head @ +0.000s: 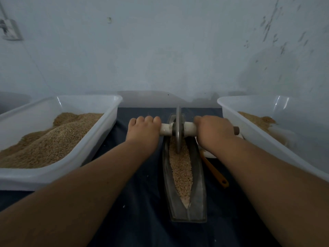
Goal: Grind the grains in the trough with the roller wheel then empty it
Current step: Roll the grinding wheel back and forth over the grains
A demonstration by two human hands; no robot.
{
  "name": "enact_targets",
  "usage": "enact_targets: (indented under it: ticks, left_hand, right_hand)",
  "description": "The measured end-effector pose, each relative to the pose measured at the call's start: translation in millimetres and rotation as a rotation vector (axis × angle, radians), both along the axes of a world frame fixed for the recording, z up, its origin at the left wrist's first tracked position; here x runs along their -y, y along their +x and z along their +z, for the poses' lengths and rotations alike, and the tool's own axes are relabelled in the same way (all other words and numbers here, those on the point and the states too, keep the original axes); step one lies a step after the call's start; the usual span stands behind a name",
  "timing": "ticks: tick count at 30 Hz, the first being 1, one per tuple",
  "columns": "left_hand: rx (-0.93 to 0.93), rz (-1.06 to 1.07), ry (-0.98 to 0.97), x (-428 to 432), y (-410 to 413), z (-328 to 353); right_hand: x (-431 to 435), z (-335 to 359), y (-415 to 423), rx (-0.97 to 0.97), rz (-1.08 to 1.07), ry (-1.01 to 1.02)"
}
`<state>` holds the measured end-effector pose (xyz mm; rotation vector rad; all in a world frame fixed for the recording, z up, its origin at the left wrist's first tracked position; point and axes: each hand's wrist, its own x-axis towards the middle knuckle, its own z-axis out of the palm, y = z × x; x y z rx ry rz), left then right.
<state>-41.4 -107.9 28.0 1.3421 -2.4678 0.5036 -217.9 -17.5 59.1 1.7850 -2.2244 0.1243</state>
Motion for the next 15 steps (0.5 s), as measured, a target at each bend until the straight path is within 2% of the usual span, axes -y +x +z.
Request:
enact_targets:
  ticks: [5, 10, 15]
  left_hand:
    - [0.006, -0.063, 0.033, -36.3, 24.8, -4.8]
    - [0.012, -0.142, 0.033, -75.2, 52.4, -3.9]
    - [0.020, -0.156, 0.020, -83.9, 56.5, -2.6]
  right_hand:
    - [-30.0, 9.6, 11.3, 0.048, 0.014, 0.276]
    - [-72.0, -1.2, 17.6, -0.009, 0.055, 0.114]
    - [-83.2, -3.2, 18.1, 0.006, 0.058, 0.074]
